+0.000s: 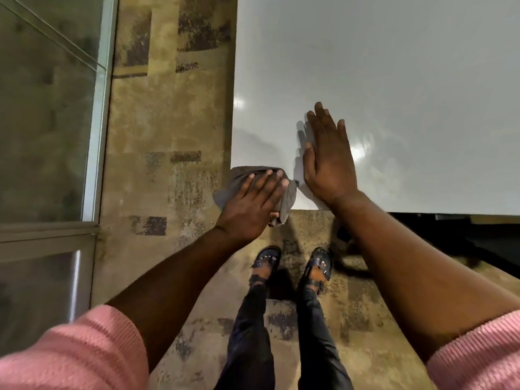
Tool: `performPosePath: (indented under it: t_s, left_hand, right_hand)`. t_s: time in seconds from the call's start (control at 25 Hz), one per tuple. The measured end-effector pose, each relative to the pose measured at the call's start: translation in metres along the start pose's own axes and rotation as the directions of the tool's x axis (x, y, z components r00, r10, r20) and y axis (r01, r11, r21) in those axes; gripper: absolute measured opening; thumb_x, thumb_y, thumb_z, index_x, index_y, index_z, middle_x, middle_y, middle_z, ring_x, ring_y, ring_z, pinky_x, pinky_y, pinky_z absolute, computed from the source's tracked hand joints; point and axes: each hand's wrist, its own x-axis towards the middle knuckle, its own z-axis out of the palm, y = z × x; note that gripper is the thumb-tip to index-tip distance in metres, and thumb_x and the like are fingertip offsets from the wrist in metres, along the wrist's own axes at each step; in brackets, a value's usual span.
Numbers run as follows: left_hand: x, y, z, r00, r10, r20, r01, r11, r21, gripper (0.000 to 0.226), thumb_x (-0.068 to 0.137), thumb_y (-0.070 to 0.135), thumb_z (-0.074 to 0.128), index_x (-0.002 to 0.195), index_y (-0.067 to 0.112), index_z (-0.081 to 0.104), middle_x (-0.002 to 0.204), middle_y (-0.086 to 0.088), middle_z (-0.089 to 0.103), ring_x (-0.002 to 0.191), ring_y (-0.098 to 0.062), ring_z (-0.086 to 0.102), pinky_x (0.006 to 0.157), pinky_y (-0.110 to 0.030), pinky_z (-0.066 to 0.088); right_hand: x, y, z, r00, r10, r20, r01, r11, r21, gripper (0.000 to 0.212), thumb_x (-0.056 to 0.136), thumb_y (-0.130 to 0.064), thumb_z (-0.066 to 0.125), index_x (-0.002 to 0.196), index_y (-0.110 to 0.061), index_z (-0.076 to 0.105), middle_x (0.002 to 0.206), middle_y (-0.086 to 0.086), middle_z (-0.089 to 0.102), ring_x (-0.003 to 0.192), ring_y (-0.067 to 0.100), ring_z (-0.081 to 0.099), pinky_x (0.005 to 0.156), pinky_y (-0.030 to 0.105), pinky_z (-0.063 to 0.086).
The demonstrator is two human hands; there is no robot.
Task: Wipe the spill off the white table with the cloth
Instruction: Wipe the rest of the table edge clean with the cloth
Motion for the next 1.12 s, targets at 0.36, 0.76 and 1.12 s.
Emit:
performPosePath:
  t_s: [0.36, 0.76, 1.12]
  left_hand:
    - [0.069, 0.063, -0.009, 0.969, 0.240, 0.055, -0.241, 0.971, 0.004, 0.061, 0.096, 0.038, 0.058, 0.149, 0.010, 0.052, 0.159, -0.016, 0.047, 0.153, -0.033, 0.035, 0.129, -0.048, 0.019]
    - [0.070, -0.035, -0.040, 0.908, -0.412, -0.073, 0.296, 0.756, -0.584, 0.051, 0.106, 0.016, 0.037, 0.154, 0.001, 0.043, 0.165, -0.017, 0.036, 0.157, -0.031, 0.028, 0.127, -0.052, 0.025]
    - [0.114, -0.051, -0.013, 0.946, -0.317, -0.072, 0.261, 0.874, -0.411, 0.056, 0.110, 0.020, 0.040, 0.160, -0.002, 0.028, 0.169, -0.020, 0.023, 0.160, -0.033, 0.017, 0.130, -0.053, 0.010]
  right_hand:
    - [-0.062, 0.003, -0.004, 0.962, 0.242, -0.129, -0.245, 0.970, -0.008, 0.054, 0.105, -0.016, 0.042, 0.158, -0.001, 0.039, 0.170, 0.017, 0.029, 0.159, 0.030, 0.024, 0.132, 0.041, 0.005]
    - [-0.096, -0.065, 0.056, 0.937, 0.330, -0.119, -0.347, 0.920, -0.180, 0.072, 0.106, -0.057, 0.041, 0.165, -0.020, 0.025, 0.175, 0.007, 0.017, 0.162, 0.024, 0.009, 0.130, 0.054, -0.001]
    - [-0.094, -0.007, 0.036, 0.816, 0.518, -0.256, -0.577, 0.752, -0.319, 0.076, 0.100, -0.055, 0.036, 0.166, -0.022, 0.022, 0.176, 0.003, 0.015, 0.162, 0.024, 0.009, 0.129, 0.055, -0.007]
